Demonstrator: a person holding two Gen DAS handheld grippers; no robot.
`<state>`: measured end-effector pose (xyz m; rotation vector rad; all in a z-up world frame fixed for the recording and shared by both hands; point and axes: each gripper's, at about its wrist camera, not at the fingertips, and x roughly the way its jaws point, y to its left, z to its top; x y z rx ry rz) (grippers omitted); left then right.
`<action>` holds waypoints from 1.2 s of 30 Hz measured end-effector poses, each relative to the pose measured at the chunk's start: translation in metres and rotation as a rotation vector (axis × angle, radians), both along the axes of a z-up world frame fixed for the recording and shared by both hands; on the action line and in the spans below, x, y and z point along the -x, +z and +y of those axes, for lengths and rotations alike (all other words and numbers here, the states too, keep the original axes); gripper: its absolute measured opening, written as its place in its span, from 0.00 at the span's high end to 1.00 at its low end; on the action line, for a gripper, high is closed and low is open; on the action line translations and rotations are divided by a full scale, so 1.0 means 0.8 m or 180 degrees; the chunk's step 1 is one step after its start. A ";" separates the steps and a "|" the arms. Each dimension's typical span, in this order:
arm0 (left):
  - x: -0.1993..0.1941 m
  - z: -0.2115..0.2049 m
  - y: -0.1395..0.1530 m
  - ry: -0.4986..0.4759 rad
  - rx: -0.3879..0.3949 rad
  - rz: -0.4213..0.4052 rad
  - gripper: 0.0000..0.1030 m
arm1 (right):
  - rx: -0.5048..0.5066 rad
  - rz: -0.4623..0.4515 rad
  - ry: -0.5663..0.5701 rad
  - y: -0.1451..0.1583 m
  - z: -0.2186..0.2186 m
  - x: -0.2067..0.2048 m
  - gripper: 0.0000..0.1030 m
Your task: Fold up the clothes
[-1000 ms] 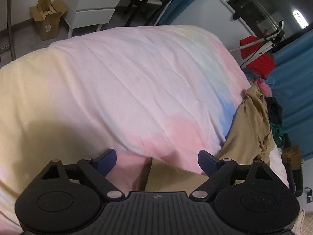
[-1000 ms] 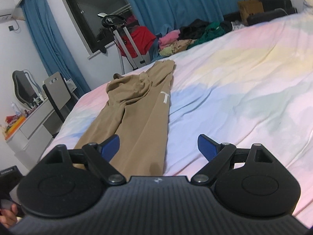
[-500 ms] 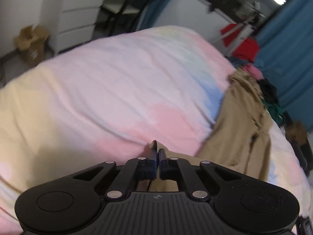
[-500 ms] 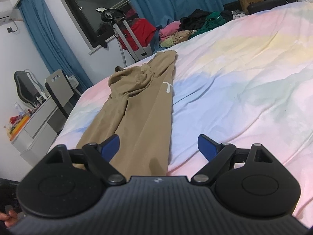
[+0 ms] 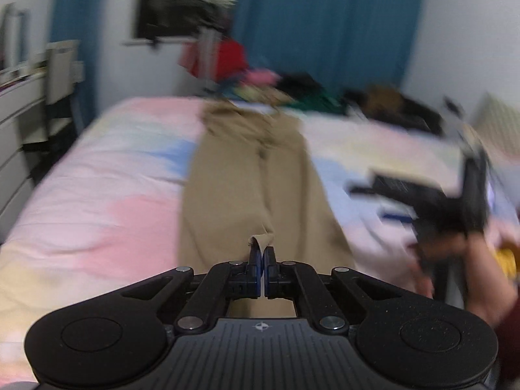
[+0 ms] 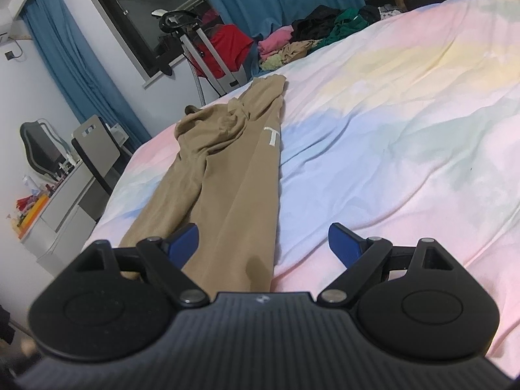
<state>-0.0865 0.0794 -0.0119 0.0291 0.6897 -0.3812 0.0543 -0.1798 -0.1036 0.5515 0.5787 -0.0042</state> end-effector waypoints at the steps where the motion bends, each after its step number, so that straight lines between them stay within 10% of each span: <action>1: -0.003 -0.010 -0.009 -0.0114 -0.0111 0.0127 0.99 | -0.0007 0.0022 0.0017 -0.001 0.001 0.000 0.14; 6: -0.024 -0.015 -0.024 -0.0368 -0.0104 0.0585 0.83 | -0.0172 0.0215 0.0204 -0.005 0.003 0.003 0.14; 13: -0.079 0.054 -0.022 0.0181 0.0864 0.0907 0.23 | -0.1072 0.0525 0.0516 -0.020 -0.008 0.032 0.14; 23: -0.168 0.098 -0.074 0.1017 0.0878 0.1326 0.23 | -0.1976 0.0894 0.0476 -0.062 -0.031 0.047 0.27; 30: -0.169 0.079 -0.092 0.0855 0.0850 0.1480 0.26 | -0.1755 0.1068 0.0928 -0.065 0.002 0.036 0.27; 36: -0.155 0.090 -0.103 0.0886 0.1118 0.1706 0.49 | -0.1690 0.1195 0.0998 -0.064 0.012 0.050 0.41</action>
